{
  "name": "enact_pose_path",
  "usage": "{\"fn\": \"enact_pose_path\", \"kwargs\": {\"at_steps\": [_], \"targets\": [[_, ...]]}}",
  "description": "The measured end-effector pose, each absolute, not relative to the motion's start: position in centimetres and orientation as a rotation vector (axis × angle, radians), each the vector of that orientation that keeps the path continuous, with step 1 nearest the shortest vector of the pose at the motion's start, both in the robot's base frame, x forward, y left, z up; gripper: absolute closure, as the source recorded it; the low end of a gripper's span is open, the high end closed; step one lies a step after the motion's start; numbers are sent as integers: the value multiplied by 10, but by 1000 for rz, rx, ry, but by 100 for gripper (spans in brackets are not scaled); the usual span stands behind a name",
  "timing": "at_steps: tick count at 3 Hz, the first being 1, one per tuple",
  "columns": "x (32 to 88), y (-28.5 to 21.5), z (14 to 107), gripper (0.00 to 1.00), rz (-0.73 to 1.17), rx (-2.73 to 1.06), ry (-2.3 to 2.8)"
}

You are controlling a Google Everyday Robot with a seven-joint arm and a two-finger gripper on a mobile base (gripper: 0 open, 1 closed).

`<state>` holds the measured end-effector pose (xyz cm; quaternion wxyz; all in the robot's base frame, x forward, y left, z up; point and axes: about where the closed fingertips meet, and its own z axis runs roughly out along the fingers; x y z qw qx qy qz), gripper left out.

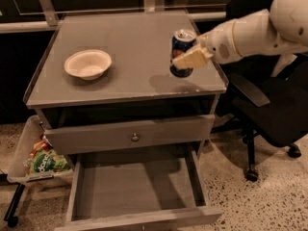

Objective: Place pepsi can into middle drawer

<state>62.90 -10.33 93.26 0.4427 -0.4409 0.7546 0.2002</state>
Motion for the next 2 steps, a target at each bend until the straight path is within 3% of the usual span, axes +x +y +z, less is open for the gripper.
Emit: {"fn": "enact_pose_path", "kwargs": {"at_steps": [2], "targets": [[612, -103, 899, 100, 517, -1112, 1932]]}}
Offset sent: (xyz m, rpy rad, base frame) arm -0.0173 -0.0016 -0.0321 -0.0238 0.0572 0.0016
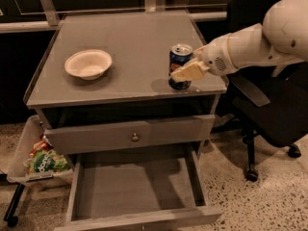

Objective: Place pepsi can into middle drawer

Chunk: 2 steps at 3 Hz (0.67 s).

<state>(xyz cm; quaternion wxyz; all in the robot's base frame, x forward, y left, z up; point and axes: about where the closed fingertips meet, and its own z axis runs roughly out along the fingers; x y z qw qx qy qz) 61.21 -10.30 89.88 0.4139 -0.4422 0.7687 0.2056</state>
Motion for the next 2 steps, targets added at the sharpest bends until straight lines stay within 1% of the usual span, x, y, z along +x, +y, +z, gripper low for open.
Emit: {"fn": "enact_pose_path", "kwargs": {"at_steps": [1, 2], "targets": [[609, -103, 908, 100, 497, -1122, 1928], [577, -108, 904, 100, 477, -1127, 1978]]}}
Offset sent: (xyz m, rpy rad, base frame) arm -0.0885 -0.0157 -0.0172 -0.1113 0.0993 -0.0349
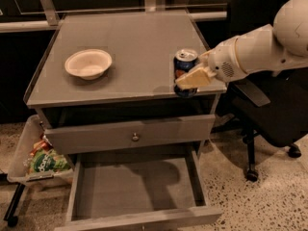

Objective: Place pepsi can into middle drawer

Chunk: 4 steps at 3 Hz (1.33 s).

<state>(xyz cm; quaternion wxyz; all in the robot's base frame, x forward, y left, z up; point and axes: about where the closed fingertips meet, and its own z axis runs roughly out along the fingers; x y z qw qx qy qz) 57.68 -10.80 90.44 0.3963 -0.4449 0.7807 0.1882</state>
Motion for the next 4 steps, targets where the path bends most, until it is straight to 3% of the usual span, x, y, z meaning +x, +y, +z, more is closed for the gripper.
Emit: {"fn": "enact_pose_path", "kwargs": {"at_steps": [2, 4], "targets": [[493, -121, 812, 100, 589, -1000, 2186], [489, -117, 798, 100, 623, -975, 2185]]}}
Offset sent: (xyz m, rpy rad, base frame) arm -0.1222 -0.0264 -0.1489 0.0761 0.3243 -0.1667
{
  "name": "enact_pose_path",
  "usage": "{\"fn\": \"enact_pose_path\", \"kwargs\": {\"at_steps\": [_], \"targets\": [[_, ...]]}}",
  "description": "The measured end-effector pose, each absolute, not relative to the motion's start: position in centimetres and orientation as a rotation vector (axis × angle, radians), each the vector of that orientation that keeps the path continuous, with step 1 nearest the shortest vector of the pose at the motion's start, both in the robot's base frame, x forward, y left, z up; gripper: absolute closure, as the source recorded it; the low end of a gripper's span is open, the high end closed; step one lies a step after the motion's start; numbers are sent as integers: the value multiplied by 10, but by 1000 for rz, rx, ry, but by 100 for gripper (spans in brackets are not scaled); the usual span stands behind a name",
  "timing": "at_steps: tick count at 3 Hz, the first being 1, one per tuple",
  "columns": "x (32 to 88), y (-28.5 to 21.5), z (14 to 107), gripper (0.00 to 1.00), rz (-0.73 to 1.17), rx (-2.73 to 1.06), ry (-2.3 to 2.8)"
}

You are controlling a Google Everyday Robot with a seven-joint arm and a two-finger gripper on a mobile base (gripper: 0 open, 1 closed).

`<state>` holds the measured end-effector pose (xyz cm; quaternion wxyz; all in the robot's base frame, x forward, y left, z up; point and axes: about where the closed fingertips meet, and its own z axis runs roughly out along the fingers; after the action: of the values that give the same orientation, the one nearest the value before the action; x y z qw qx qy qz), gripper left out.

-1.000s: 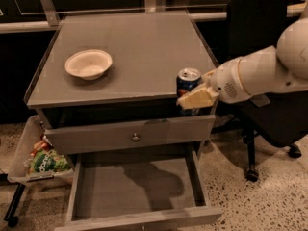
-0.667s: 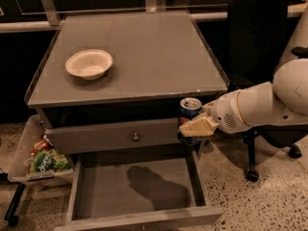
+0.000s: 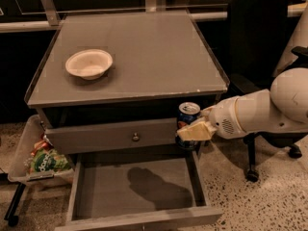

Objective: Place pepsi can into middle drawer

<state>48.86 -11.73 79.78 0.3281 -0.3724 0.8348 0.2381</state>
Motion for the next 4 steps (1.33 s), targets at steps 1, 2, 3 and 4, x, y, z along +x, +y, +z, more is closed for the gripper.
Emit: {"fn": "enact_pose_path", "kwargs": {"at_steps": [1, 2, 3, 4], "targets": [[483, -106, 759, 100, 685, -895, 2177], [488, -98, 722, 100, 710, -811, 2153], [486, -85, 680, 100, 782, -759, 2161], [485, -84, 678, 100, 784, -758, 2161]]}}
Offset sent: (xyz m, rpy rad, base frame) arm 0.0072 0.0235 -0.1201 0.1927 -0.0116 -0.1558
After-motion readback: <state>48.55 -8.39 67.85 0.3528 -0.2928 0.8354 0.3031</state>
